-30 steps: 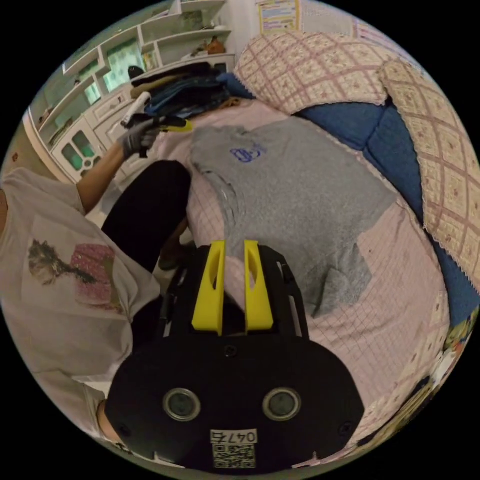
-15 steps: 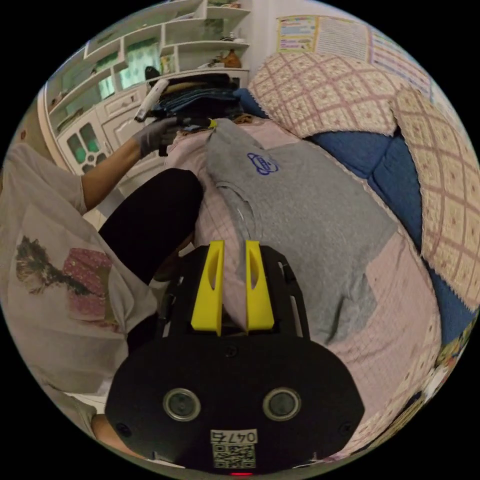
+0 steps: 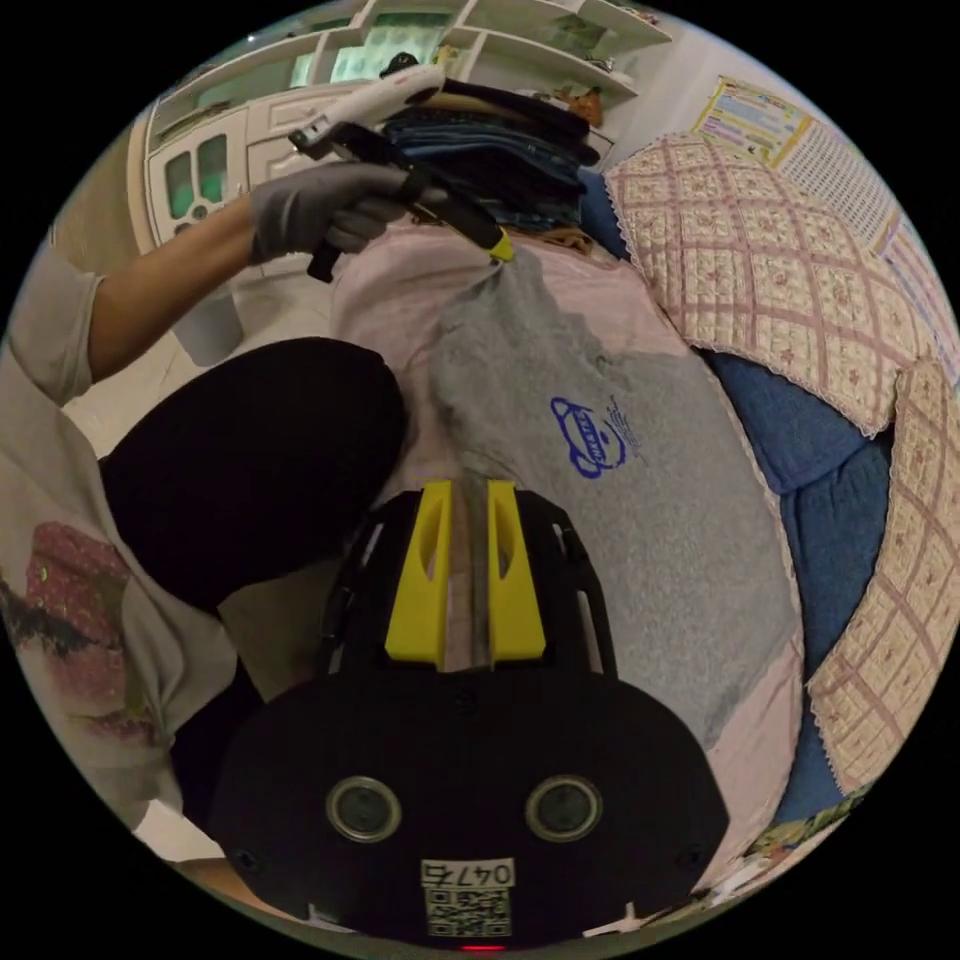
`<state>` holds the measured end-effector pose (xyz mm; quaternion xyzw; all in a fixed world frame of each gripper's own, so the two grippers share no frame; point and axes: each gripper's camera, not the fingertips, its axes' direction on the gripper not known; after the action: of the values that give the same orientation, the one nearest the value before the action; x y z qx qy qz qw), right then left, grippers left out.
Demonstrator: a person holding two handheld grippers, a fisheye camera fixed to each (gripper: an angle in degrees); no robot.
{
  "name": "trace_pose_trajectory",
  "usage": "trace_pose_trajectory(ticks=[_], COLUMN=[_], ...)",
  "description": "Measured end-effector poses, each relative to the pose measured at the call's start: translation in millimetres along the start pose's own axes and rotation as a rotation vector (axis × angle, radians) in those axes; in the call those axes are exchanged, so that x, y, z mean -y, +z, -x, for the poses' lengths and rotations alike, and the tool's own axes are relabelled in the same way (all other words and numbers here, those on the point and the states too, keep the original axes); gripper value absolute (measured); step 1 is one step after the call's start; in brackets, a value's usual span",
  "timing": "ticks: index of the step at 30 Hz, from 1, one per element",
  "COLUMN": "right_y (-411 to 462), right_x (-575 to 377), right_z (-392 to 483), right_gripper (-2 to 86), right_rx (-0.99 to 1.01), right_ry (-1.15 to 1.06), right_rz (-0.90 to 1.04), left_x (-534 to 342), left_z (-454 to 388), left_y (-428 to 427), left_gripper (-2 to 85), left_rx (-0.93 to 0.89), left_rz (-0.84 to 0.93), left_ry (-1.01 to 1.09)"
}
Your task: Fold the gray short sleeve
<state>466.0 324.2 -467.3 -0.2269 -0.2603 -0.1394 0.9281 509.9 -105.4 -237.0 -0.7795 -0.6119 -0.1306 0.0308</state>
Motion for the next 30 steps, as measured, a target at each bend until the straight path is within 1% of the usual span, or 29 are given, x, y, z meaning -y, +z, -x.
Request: trace_pose_trajectory(ticks=[2, 4, 6, 8, 10, 11, 12, 13, 14, 16, 18, 20, 21, 24, 26, 28, 29, 30], right_y=[8, 4, -5, -15, -15, -7, -1, 13, 24, 26, 12, -16, -23, -60, -89, -110, -121, -126], right_x=[-1, -4, -11, -26, -41, -50, -54, -56, -57, -59, -66, -85, -91, -131, -174, -211, -236, -248], right_z=[-10, -27, -52, -92, -117, -130, -133, -134, -127, -116, -113, -120, -122, -133, -137, -139, -140, -140], right_gripper=[0.5, 0.1, -0.2, -0.5, -0.3, 0.0, 0.6, 1.9, 2.8, 3.4, 3.2, 2.5, 2.3, 1.5, 1.2, 0.9, 0.7, 0.7], right_rx=[0.004, 0.075, 0.199, 0.474, 0.660, 0.732, 0.755, 0.762, 0.721, 0.643, 0.613, 0.572, 0.558, 0.478, 0.372, 0.264, 0.201, 0.177], right_ry=[0.009, 0.041, 0.111, 0.221, 0.285, 0.329, 0.344, 0.344, 0.309, 0.258, 0.246, 0.266, 0.277, 0.389, 0.512, 0.630, 0.709, 0.741], right_rz=[0.023, 0.024, 0.006, -0.048, -0.120, -0.141, -0.129, -0.061, 0.025, 0.071, 0.012, -0.113, -0.142, -0.260, -0.333, -0.367, -0.377, -0.381], left_x=[7, 15, 27, 35, 41, 45, 48, 49, 51, 50, 46, 46, 47, 50, 52, 57, 64, 72], left_z=[-1, -2, -8, -17, -26, -29, -30, -29, -26, -18, -8, -1, 4, 18, 19, 7, -11, -37], left_y=[-1, -4, -13, -23, -32, -35, -33, -32, -26, -16, -9, -7, -7, -11, -16, -21, -25, -29], left_gripper=[-0.8, -0.8, -0.8, -0.8, -0.8, -0.8, -0.8, -0.8, -0.7, -0.6, -0.3, 0.3, 0.8, 0.5, -0.3, -0.6, -0.7, -0.7], left_rx=[-0.008, -0.017, -0.023, -0.022, -0.005, 0.012, 0.032, 0.043, 0.061, 0.061, 0.051, 0.034, 0.010, -0.095, -0.116, -0.061, -0.011, 0.042], left_rz=[0.001, 0.004, 0.005, 0.003, -0.003, 0.004, 0.023, 0.036, 0.065, 0.115, 0.140, 0.140, 0.128, 0.069, 0.020, -0.003, -0.011, -0.022], left_ry=[0.001, 0.008, 0.038, 0.077, 0.113, 0.126, 0.128, 0.125, 0.112, 0.084, 0.036, -0.009, -0.044, -0.152, -0.189, -0.181, -0.138, -0.068])
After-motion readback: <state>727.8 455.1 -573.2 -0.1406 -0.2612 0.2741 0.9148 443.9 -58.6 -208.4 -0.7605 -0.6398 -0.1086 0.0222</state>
